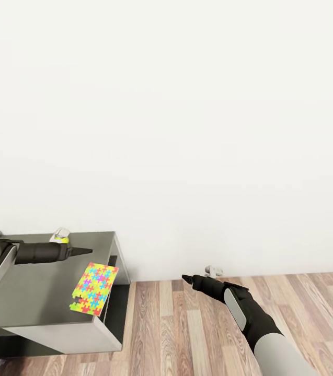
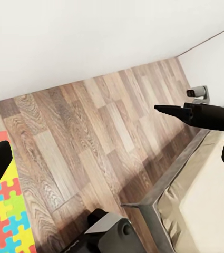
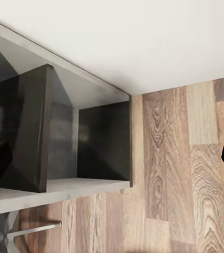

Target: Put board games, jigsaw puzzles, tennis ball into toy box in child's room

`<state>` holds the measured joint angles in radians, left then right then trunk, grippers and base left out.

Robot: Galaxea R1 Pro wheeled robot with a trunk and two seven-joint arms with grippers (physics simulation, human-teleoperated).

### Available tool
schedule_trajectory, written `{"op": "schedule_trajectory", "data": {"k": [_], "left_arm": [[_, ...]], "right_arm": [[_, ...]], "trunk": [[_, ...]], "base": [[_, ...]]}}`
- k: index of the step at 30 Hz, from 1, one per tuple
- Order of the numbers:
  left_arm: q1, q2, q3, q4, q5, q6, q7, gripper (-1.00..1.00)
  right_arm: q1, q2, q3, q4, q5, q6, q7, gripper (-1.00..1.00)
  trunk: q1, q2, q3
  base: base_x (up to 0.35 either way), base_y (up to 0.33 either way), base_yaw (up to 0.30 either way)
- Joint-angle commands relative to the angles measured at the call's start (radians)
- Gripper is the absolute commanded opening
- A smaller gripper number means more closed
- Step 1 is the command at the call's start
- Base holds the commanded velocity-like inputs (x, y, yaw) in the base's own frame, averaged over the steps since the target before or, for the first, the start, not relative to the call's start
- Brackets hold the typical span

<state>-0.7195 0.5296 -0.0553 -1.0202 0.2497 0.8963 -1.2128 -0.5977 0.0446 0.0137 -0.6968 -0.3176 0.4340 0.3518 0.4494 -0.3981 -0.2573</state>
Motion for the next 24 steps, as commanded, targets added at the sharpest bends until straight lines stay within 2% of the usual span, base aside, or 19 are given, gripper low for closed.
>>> {"op": "schedule_trajectory", "data": {"k": [1, 24], "left_arm": [[-0.001, 0.001, -0.002, 0.000, 0.005, 0.007, -0.001, 1.00], [0.001, 0.001, -0.001, 0.001, 0.004, 0.007, -0.004, 1.00]], "right_arm": [[-0.001, 0.000, 0.000, -0.001, -0.006, 0.006, -0.001, 1.00], [-0.001, 0.000, 0.000, -0.001, -0.007, 0.005, -0.002, 1.00]], "trunk": [[0.001, -0.002, 0.000], [0.001, -0.002, 0.037]], "base": [[0.000, 0.000, 0.000], [0.000, 0.000, 0.000]]}}
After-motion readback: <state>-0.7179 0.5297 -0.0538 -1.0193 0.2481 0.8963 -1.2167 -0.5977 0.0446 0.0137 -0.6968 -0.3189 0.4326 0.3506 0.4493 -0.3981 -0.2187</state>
